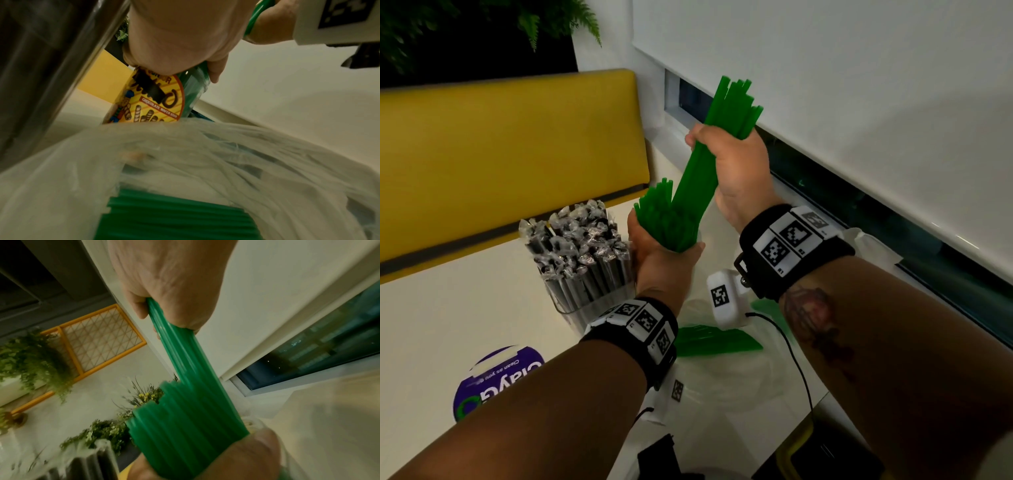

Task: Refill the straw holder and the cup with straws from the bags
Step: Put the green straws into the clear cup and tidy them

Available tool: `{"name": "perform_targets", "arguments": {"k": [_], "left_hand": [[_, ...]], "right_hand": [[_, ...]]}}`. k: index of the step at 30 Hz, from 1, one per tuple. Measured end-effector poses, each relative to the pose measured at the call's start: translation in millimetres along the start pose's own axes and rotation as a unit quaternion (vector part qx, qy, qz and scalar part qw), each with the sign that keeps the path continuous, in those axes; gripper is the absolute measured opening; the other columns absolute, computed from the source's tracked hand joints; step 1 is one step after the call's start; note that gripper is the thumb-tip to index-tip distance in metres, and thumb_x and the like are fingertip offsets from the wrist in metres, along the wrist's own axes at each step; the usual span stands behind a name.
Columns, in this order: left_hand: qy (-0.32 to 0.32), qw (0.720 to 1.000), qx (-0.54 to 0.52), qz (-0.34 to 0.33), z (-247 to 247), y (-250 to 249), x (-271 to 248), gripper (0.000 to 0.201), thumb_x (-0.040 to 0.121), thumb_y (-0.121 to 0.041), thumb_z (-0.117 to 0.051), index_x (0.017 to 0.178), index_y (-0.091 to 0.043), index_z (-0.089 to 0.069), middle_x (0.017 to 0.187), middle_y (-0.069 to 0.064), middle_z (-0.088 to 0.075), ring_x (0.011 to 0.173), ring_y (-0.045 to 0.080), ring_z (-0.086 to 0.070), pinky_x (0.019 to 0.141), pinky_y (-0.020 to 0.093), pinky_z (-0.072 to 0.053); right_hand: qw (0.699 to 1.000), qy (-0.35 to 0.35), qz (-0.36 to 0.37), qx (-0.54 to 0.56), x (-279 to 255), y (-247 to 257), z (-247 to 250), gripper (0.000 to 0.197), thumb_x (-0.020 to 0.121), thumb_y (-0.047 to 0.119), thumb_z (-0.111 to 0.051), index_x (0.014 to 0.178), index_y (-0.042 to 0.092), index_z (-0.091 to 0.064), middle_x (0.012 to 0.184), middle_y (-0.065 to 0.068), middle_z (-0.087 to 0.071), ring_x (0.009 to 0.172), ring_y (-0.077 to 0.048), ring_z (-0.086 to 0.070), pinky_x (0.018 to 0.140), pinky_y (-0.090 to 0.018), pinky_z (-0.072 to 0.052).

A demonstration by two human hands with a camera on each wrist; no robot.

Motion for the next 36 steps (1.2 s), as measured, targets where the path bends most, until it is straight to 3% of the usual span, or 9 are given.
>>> {"name": "perform_targets", "arguments": {"k": [3,8,11,15,20,24,27,31,36], "left_hand": [[-0.002,1.0,0.0,-0.007,0.5,-1.8,-0.7,0.12,0.052,-0.034,-0.088,0.15,-0.033,-0.018,0.147,-0.003,-0.042,0.135,0.018,-0.043,0.114,0.041,-0.039],[-0.003,1.0,-0.01,-0.017,0.4,-5.3,-1.3,0.111,0.061,-0.015,-0.091,0.148,-0.03,-0.024,0.14,-0.008,-0.044,0.13,0.013,-0.045,0.107,0.025,-0.038],[0.001,1.0,0.006,-0.008,-0.3,-3.0,1.7,0.114,0.057,-0.021,-0.091,0.148,-0.035,-0.023,0.143,-0.007,-0.044,0.134,0.015,-0.044,0.113,0.035,-0.039],[0.001,1.0,0.014,-0.02,-0.6,-2.8,5.0,0.111,0.05,-0.03,-0.089,0.142,-0.038,-0.027,0.14,-0.008,-0.049,0.131,0.017,-0.048,0.11,0.042,-0.044],[-0.003,0.998,0.029,-0.06,-2.1,-8.4,-2.2,0.11,0.055,-0.026,-0.092,0.145,-0.029,-0.03,0.137,-0.008,-0.05,0.127,0.012,-0.049,0.109,0.03,-0.043],[-0.006,0.996,0.059,-0.07,-1.6,-8.4,-3.1,0.114,0.055,-0.032,-0.091,0.149,-0.024,-0.026,0.143,-0.002,-0.046,0.133,0.019,-0.043,0.113,0.033,-0.037],[0.0,0.996,0.071,-0.052,-5.8,-4.7,-1.5,0.117,0.052,-0.038,-0.088,0.148,-0.029,-0.023,0.145,-0.003,-0.044,0.135,0.02,-0.043,0.113,0.04,-0.039],[0.016,0.997,0.062,-0.046,-8.6,-7.9,-0.7,0.117,0.054,-0.036,-0.09,0.149,-0.031,-0.021,0.144,-0.003,-0.046,0.131,0.018,-0.048,0.111,0.038,-0.042],[0.011,0.995,0.092,-0.047,-4.4,-7.2,2.3,0.118,0.056,-0.035,-0.091,0.149,-0.029,-0.019,0.145,-0.004,-0.044,0.132,0.018,-0.046,0.112,0.038,-0.04]], "right_hand": [[0.996,0.061,-0.058,-0.018,-13.8,-21.6,-2.5,0.011,0.083,0.02,-0.07,0.076,0.012,-0.067,0.085,-0.011,-0.065,0.081,-0.021,-0.063,0.079,-0.038,-0.053],[0.988,0.124,-0.081,-0.03,-32.1,-47.0,-9.2,0.012,0.089,0.026,-0.069,0.09,0.014,-0.07,0.085,-0.002,-0.069,0.089,-0.019,-0.067,0.094,-0.04,-0.052],[0.987,0.133,-0.079,-0.04,-35.0,-49.2,-9.5,0.026,0.089,0.027,-0.07,0.11,0.011,-0.068,0.096,-0.001,-0.072,0.096,-0.015,-0.069,0.093,-0.031,-0.054],[0.983,0.151,-0.087,-0.051,-39.9,-53.0,-11.8,0.013,0.091,0.028,-0.066,0.1,0.018,-0.068,0.093,-0.005,-0.07,0.089,-0.014,-0.068,0.085,-0.027,-0.054],[0.991,0.094,-0.022,-0.097,-30.1,-38.4,-10.9,0.035,0.071,0.055,-0.075,0.088,0.024,-0.073,0.083,-0.001,-0.074,0.091,-0.027,-0.072,0.092,-0.049,-0.055],[0.993,0.075,0.003,-0.095,-21.1,-26.6,-9.5,0.03,0.069,0.058,-0.074,0.074,0.028,-0.073,0.074,0.001,-0.071,0.086,-0.033,-0.072,0.085,-0.054,-0.057],[0.988,0.082,-0.025,-0.131,-19.8,-38.1,-11.4,0.042,0.063,0.068,-0.07,0.083,0.031,-0.073,0.088,0.003,-0.075,0.091,-0.023,-0.072,0.09,-0.048,-0.056],[0.969,0.118,-0.084,-0.198,-31.7,-74.4,-11.7,0.054,0.058,0.076,-0.066,0.092,0.035,-0.067,0.105,0.007,-0.073,0.1,-0.015,-0.068,0.098,-0.043,-0.052],[0.93,0.255,-0.109,-0.242,-38.4,-77.0,-17.4,0.056,0.063,0.071,-0.07,0.106,0.037,-0.065,0.12,0.007,-0.068,0.113,-0.013,-0.063,0.105,-0.04,-0.045]]}}
Point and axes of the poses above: each hand's wrist, its own x-axis towards the middle knuckle, its own z-axis out of the back of the hand, y = z × x, the point moved 9 cm from there along x, towards the middle knuckle
